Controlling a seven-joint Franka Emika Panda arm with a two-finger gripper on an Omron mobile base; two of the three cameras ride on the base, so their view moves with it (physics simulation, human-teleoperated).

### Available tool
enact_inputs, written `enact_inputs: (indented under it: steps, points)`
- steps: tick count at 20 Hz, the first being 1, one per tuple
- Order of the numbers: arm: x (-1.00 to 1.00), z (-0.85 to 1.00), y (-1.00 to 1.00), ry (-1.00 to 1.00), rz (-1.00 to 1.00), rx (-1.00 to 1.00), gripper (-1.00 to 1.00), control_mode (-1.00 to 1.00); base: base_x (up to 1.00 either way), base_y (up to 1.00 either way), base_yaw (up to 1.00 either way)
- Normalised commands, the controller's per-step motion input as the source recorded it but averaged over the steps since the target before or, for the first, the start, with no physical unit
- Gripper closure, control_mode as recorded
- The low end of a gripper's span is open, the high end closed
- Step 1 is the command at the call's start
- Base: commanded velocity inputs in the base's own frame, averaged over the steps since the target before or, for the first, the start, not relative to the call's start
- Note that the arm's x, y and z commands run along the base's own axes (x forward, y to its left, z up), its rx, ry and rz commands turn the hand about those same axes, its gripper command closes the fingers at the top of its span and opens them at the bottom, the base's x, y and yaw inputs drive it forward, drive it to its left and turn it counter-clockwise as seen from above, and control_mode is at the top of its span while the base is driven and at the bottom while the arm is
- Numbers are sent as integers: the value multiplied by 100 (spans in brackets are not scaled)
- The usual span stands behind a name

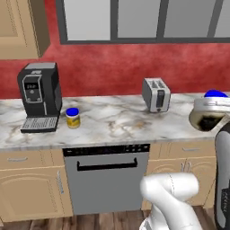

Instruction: Place the mayonnaise and mayonnaise from the counter to the top shelf of the fridge. If the existing items in the fridge are on the top shelf, move them to other shelves.

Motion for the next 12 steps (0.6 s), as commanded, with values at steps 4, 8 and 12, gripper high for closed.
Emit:
enact_inputs:
  steps: [4, 8, 12]
  points:
    - [0, 0, 0, 0, 0, 0, 100, 100, -100, -100, 18]
    - [0, 0, 0, 0, 0, 0, 100, 100, -100, -100, 36]
    - [0, 0, 0, 0, 0, 0, 100, 100, -84, -52, 86]
